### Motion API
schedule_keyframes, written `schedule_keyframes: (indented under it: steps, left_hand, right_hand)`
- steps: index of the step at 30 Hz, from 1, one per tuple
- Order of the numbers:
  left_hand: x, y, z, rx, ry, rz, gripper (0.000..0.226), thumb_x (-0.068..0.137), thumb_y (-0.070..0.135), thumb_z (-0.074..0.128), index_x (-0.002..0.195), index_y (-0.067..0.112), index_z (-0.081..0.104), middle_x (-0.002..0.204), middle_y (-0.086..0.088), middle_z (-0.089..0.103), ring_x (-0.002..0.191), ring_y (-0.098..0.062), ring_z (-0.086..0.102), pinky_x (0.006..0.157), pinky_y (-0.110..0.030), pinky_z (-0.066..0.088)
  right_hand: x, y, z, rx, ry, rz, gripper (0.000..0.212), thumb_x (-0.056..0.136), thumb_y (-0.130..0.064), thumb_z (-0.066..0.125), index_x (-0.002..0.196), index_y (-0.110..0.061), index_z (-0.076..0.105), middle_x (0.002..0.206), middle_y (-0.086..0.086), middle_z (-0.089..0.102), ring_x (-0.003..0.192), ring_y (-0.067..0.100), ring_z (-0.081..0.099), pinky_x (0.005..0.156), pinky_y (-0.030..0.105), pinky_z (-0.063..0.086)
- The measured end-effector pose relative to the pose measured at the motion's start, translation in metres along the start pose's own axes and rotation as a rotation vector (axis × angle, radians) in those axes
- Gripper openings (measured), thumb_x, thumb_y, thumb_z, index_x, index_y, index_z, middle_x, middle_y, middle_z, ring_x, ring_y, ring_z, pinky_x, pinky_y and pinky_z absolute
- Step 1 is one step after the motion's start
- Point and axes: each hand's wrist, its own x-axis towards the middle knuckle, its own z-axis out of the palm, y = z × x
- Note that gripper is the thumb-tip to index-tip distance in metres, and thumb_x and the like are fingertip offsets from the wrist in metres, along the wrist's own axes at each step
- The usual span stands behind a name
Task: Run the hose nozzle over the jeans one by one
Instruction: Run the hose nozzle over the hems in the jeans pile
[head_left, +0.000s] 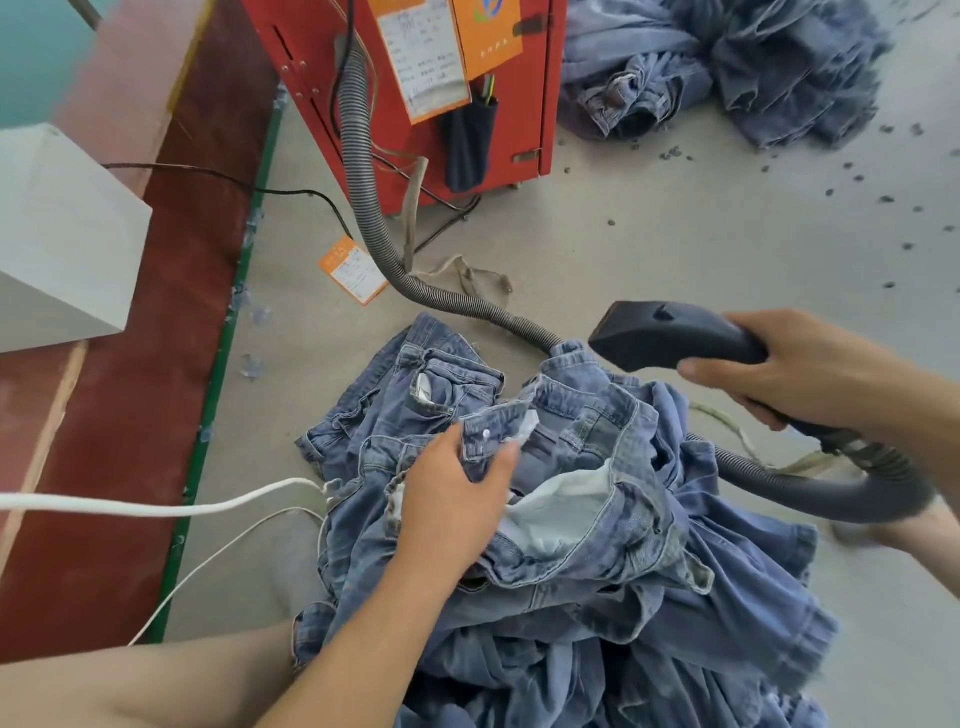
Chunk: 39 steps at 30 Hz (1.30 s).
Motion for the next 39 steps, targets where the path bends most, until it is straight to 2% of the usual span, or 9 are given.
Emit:
schedule_keyframes:
  steps: [2, 6, 11, 15, 21, 24, 28, 31, 39]
  left_hand:
    - [0.000, 0.000, 0.001, -0.066, 0.096, -0.088, 0.046, 0.095, 0.053, 0.062, 0.074, 0.013, 0.062, 0.058, 0.013, 0.056, 0.060, -0.012, 0.052, 0.059, -0.030, 0.045]
    - [-0.002, 0.006, -0.005, -0.268, 0.147, -0.278, 0.060, 0.098, 0.063, 0.052, 0.088, 0.005, 0.067, 0.077, -0.016, 0.062, 0.072, -0.024, 0.060, 0.073, -0.047, 0.053]
    - [-0.037, 0.020, 0.007, 0.182, -0.243, 0.115, 0.064, 0.095, 0.065, 0.038, 0.053, 0.016, 0.042, 0.044, 0.002, 0.039, 0.041, -0.014, 0.033, 0.050, -0.030, 0.032]
    - [-0.049, 0.015, 0.023, 0.423, -0.645, 0.281, 0.062, 0.103, 0.063, 0.030, 0.062, 0.017, 0.038, 0.053, -0.005, 0.039, 0.050, -0.017, 0.039, 0.049, -0.028, 0.025]
    - [-0.036, 0.013, 0.015, 0.066, -0.709, 0.028, 0.009, 0.099, 0.036, 0.065, 0.102, 0.028, 0.062, 0.094, 0.000, 0.073, 0.082, -0.019, 0.066, 0.080, -0.033, 0.052]
    - [-0.037, 0.010, 0.014, 0.060, -0.731, 0.015, 0.019, 0.092, 0.029, 0.075, 0.106, 0.030, 0.064, 0.107, 0.005, 0.075, 0.101, -0.017, 0.071, 0.098, -0.039, 0.054]
    - [-0.031, 0.005, 0.015, -0.295, -0.595, -0.198, 0.024, 0.099, 0.002, 0.063, 0.114, 0.021, 0.067, 0.106, -0.005, 0.076, 0.081, -0.015, 0.074, 0.084, -0.030, 0.061]
    - [-0.015, 0.006, 0.009, -0.454, -0.500, -0.270, 0.027, 0.104, 0.001, 0.053, 0.129, 0.006, 0.061, 0.112, -0.016, 0.072, 0.084, -0.015, 0.074, 0.076, -0.024, 0.060]
    - [-0.015, 0.013, 0.008, -0.398, -0.541, -0.190, 0.037, 0.104, -0.008, 0.046, 0.128, 0.016, 0.062, 0.115, 0.002, 0.078, 0.096, -0.007, 0.073, 0.078, -0.018, 0.056]
  right_hand:
    - [0.002, 0.000, 0.007, -0.008, -0.015, 0.007, 0.018, 0.090, -0.058, 0.066, 0.085, -0.043, 0.061, 0.052, 0.008, 0.065, 0.038, 0.016, 0.055, 0.044, 0.034, 0.049]
    - [0.007, 0.001, 0.016, -0.019, 0.040, 0.036, 0.028, 0.090, -0.058, 0.065, 0.086, -0.030, 0.061, 0.051, 0.006, 0.064, 0.035, 0.014, 0.052, 0.038, 0.026, 0.044]
    - [0.017, 0.004, 0.028, 0.040, 0.125, 0.144, 0.041, 0.086, -0.060, 0.070, 0.084, -0.019, 0.062, 0.053, 0.003, 0.068, 0.035, 0.011, 0.056, 0.046, 0.029, 0.045]
    - [0.021, 0.000, 0.049, -0.026, 0.022, 0.145, 0.036, 0.084, -0.058, 0.075, 0.095, -0.027, 0.061, 0.066, 0.002, 0.073, 0.055, 0.016, 0.068, 0.059, 0.037, 0.055]
    - [0.020, 0.002, 0.079, -0.293, -0.108, 0.077, 0.037, 0.088, -0.057, 0.073, 0.094, -0.026, 0.053, 0.076, -0.004, 0.065, 0.066, 0.012, 0.062, 0.053, 0.025, 0.038]
    - [0.020, 0.003, 0.082, -0.197, -0.061, 0.107, 0.037, 0.088, -0.058, 0.072, 0.093, -0.028, 0.052, 0.071, -0.003, 0.067, 0.060, 0.010, 0.064, 0.049, 0.022, 0.039]
    - [0.025, 0.000, 0.073, -0.105, 0.030, 0.127, 0.037, 0.087, -0.059, 0.071, 0.094, -0.028, 0.052, 0.069, 0.001, 0.070, 0.056, 0.015, 0.066, 0.046, 0.027, 0.044]
    - [0.024, 0.000, 0.065, -0.049, 0.045, 0.116, 0.037, 0.089, -0.058, 0.071, 0.099, -0.026, 0.054, 0.070, -0.001, 0.074, 0.061, 0.019, 0.070, 0.055, 0.038, 0.056]
    - [0.014, 0.003, 0.062, -0.033, 0.070, 0.124, 0.039, 0.087, -0.059, 0.072, 0.098, -0.026, 0.054, 0.072, 0.003, 0.073, 0.064, 0.022, 0.071, 0.054, 0.037, 0.053]
